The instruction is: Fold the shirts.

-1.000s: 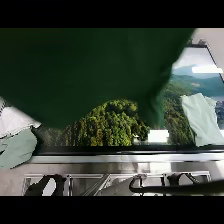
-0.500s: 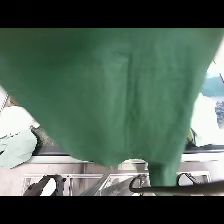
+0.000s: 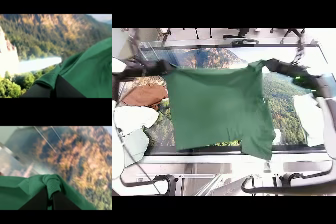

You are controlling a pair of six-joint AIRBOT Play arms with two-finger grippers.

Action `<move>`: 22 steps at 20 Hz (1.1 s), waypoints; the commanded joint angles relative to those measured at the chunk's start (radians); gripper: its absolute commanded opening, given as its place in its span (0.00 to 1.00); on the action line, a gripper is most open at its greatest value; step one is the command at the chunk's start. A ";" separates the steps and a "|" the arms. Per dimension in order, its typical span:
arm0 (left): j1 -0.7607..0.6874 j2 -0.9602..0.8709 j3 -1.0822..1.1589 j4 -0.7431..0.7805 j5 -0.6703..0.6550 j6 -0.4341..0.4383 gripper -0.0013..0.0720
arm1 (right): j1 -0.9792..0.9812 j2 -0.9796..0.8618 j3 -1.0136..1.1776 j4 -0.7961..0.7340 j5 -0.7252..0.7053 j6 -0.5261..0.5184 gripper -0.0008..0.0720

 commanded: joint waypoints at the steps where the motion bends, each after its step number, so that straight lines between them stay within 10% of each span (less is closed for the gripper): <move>1: -0.013 -0.159 -0.013 0.011 0.095 0.002 0.03 | 0.058 -0.141 0.003 -0.040 -0.156 -0.028 0.04; 2: -0.005 -0.174 -0.013 0.011 0.092 0.002 0.05 | 0.052 -0.140 0.003 -0.041 -0.156 -0.028 0.06; 4: 0.018 -0.174 -0.009 0.011 0.060 -0.002 0.05 | 0.024 -0.113 0.006 -0.040 -0.137 -0.027 0.44; 7: 0.094 -0.148 0.067 0.013 -0.157 -0.030 0.05 | -0.079 -0.013 0.006 -0.060 0.048 -0.006 0.43; 11: 0.184 -0.072 0.129 0.027 -0.480 -0.108 0.04 | -0.237 0.137 0.004 -0.272 0.267 0.297 0.32; 14: 0.206 0.012 0.129 0.158 -0.518 -0.115 0.04 | -0.317 0.228 -0.034 -0.344 0.412 0.364 0.32; 15: 0.206 0.025 0.129 0.180 -0.490 -0.114 0.18 | -0.334 0.254 -0.056 -0.345 0.446 0.364 0.32; 16: 0.206 0.026 0.129 0.174 -0.451 -0.116 0.76 | -0.340 0.274 -0.076 -0.346 0.464 0.368 0.32; 17: 0.204 0.021 0.129 0.175 -0.418 -0.126 0.97 | -0.341 0.290 -0.098 -0.347 0.478 0.373 0.32; 22: 0.241 -0.016 0.119 0.180 -0.649 -0.214 0.97 | -0.340 0.342 -0.227 -0.394 0.586 0.409 0.34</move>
